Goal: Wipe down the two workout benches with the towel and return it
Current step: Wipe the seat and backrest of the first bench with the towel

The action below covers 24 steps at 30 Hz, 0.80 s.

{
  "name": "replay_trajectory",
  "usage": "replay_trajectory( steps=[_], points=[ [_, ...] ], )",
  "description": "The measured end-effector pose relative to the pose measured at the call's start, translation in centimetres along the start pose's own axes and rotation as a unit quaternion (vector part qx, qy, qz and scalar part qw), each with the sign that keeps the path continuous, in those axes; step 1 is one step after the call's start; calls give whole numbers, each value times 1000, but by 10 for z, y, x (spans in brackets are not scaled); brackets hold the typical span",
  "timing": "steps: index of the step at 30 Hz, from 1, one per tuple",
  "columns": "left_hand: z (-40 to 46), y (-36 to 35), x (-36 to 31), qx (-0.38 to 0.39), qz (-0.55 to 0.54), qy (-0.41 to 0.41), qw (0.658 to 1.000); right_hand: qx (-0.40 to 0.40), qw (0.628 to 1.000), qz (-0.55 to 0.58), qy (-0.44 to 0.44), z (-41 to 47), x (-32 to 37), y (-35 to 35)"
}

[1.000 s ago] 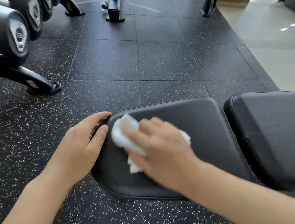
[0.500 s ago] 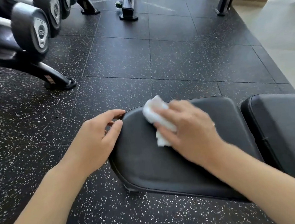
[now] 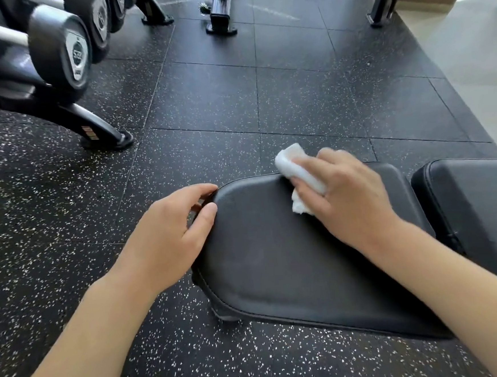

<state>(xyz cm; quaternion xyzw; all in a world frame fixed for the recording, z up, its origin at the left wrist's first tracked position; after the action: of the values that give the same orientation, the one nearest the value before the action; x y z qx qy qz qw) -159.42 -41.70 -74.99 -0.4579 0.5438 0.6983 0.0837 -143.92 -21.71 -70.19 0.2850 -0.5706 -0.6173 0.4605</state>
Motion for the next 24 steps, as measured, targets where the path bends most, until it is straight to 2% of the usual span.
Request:
replay_trajectory(
  steps=[3, 5, 8, 10, 12, 14, 16, 18, 20, 24],
  points=[
    [-1, 2, 0, -1, -1, 1, 1000, -2, 988, 6, 155, -35, 70, -5],
    [0, 2, -1, -3, -11, 6, 1000, 42, 969, 60, 236, -61, 103, -13],
    [3, 1, -3, -12, -23, 9, 1000, 90, 957, 59, 270, -63, 99, -18],
    [4, 0, -3, -18, -26, 14, 999, 66, 978, 36, 192, -38, 61, -14],
    [4, 0, -3, -20, -20, 19, 999, 8, 997, 28, 65, -8, 3, -2],
    [3, -1, -3, -18, -19, 20, 999, -13, 999, 30, -36, 8, -44, 5],
    [2, -2, -4, -14, -15, 18, 1000, -15, 996, 26, -80, 11, -54, 7],
    [2, -2, -4, -12, -6, 18, 1000, -40, 999, -14, -34, 5, -22, 9],
    [2, -1, -4, -14, -8, 17, 1000, -24, 995, -59, 72, -13, 32, -1],
    [5, -1, -8, -24, -17, 17, 999, 48, 973, 44, 224, -54, 94, -18]
  ],
)
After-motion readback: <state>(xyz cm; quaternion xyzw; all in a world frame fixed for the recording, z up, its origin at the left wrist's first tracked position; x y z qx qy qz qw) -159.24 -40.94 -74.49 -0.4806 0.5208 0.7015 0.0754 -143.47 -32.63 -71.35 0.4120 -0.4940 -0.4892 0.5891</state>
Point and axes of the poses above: each hand's wrist, its own z-axis towards the middle knuckle, its own y-axis out of the back of the hand, x = y × z, the point moved 6 cm from there along z, towards the middle knuckle, and after that the axes turned 8 degrees about x, right-handed, at the moved point
